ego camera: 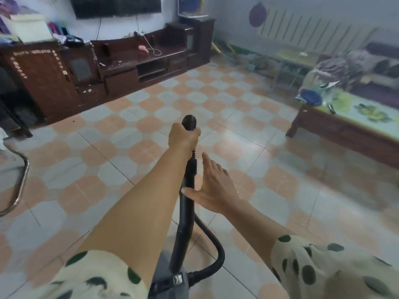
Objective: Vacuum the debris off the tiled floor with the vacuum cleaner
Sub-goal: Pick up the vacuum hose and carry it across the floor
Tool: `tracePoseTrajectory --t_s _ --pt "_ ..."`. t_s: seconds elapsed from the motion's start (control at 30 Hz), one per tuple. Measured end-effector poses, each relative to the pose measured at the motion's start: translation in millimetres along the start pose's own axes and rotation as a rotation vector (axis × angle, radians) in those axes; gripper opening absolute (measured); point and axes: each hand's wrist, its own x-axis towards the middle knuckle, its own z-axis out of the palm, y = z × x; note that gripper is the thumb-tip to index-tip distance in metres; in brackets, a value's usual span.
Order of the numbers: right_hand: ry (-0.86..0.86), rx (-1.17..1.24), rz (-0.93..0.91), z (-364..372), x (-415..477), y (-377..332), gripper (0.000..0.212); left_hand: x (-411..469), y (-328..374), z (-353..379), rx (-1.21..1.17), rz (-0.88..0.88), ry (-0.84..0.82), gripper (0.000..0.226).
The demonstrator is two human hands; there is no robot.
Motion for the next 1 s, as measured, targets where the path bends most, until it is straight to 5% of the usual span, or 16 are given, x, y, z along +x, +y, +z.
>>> tracePoseTrajectory --t_s 0.23,0.33,0.43,0.67,0.8,1.0 --pt "0.074 0.076 0.251 7 -14 49 0.042 -23 -20 72 -0.321 -0.293 -0.057 0.042" --pt "0.107 0.031 0.304 11 -19 84 0.036 -29 -38 100 -0.332 -0.345 -0.099 0.057" --pt "0.098 -0.023 0.278 21 -25 118 0.035 -32 -64 112 -0.249 -0.351 -0.162 0.050" --pt "0.000 -0.104 0.255 61 -36 183 0.040 -35 -168 86 0.311 -0.077 -0.358 0.015" --pt "-0.050 -0.141 0.193 108 -32 195 0.042 -49 -270 66 0.792 -0.093 -0.437 0.025" --pt "-0.135 -0.160 0.075 181 -30 195 0.040 -69 -370 60 1.071 -0.087 -0.696 0.044"
